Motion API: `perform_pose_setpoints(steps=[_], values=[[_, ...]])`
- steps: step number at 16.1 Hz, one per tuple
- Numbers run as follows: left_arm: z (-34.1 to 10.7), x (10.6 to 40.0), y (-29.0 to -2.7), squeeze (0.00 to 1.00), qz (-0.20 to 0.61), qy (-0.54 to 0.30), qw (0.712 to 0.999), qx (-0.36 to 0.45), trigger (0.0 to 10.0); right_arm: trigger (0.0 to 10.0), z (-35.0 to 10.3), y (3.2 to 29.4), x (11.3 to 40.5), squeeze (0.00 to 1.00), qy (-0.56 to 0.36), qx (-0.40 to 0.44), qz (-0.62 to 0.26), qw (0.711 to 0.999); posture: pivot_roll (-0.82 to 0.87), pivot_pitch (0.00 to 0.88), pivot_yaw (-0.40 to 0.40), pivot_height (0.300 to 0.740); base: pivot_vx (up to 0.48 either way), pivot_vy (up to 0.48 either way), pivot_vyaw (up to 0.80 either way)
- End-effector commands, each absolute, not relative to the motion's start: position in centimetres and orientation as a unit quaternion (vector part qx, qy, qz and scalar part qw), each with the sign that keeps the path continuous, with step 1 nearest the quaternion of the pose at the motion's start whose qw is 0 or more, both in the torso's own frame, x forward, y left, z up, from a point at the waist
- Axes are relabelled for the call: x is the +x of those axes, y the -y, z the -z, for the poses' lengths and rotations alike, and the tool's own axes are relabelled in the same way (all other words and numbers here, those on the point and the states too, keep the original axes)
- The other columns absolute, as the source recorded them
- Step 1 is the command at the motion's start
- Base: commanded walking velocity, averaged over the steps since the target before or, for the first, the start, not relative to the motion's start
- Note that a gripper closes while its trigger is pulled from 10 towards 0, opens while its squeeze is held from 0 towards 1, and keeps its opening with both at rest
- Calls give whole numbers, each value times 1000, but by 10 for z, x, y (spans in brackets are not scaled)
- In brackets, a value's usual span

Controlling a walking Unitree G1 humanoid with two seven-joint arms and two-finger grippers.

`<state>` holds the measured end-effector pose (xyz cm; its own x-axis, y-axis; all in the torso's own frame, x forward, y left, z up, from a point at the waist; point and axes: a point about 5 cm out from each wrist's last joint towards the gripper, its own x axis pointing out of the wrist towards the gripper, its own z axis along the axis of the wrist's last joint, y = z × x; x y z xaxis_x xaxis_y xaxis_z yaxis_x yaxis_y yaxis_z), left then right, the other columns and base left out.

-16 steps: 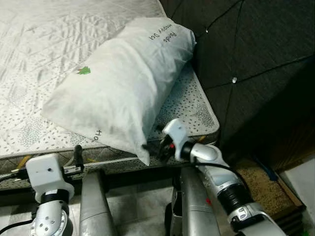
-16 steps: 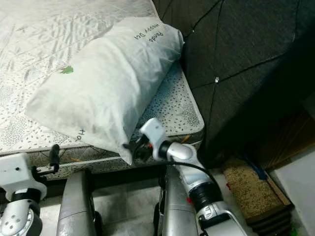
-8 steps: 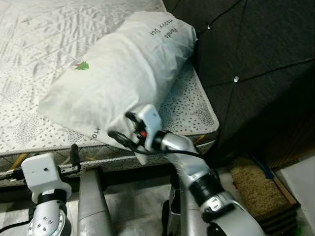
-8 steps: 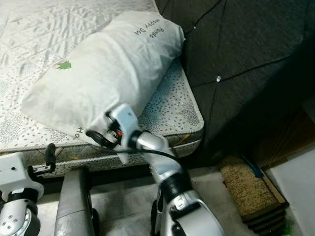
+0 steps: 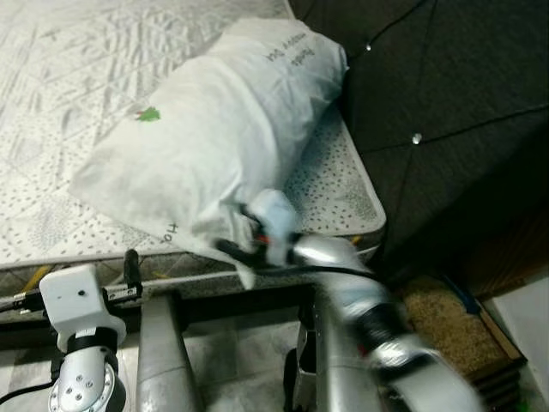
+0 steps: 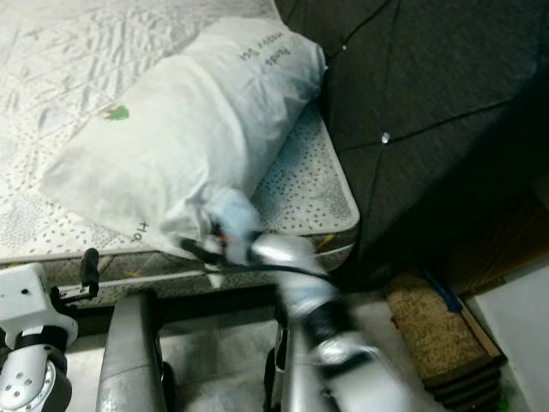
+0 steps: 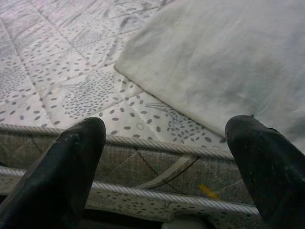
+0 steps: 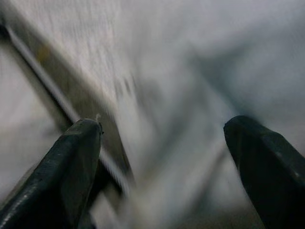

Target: Clean up the room

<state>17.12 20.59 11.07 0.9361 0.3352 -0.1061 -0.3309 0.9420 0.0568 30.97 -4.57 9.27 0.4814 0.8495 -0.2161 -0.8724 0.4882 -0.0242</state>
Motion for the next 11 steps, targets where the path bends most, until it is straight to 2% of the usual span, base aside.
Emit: perform_pose_setpoints(steps=[1,2,4,7,9,11], values=[[-112,171,-204,0,-165,-59,984,21,10000,10000,-82,66,306,0,-122,-83,-518,842,124,172,-98,523,0,0,0],[-112,174,-204,0,-160,-59,985,21,10000,10000,-70,85,302,0,-165,-138,-541,813,117,172,-94,523,0,0,0],[-111,178,-205,0,-156,-59,986,22,10000,10000,-64,104,303,0,-205,-192,-556,782,113,169,-84,523,0,0,0],[-112,181,-205,0,-151,-57,987,23,10000,10000,-77,105,318,0,-187,-225,-536,792,114,167,-81,523,0,0,0],[-111,180,-205,0,-151,-59,986,24,10000,10000,-95,89,334,0,-159,-173,-501,833,123,164,-79,523,0,0,0],[-111,180,-205,0,-150,-60,986,24,10000,10000,-108,74,339,0,-144,-114,-497,848,127,152,-81,523,0,0,0]])
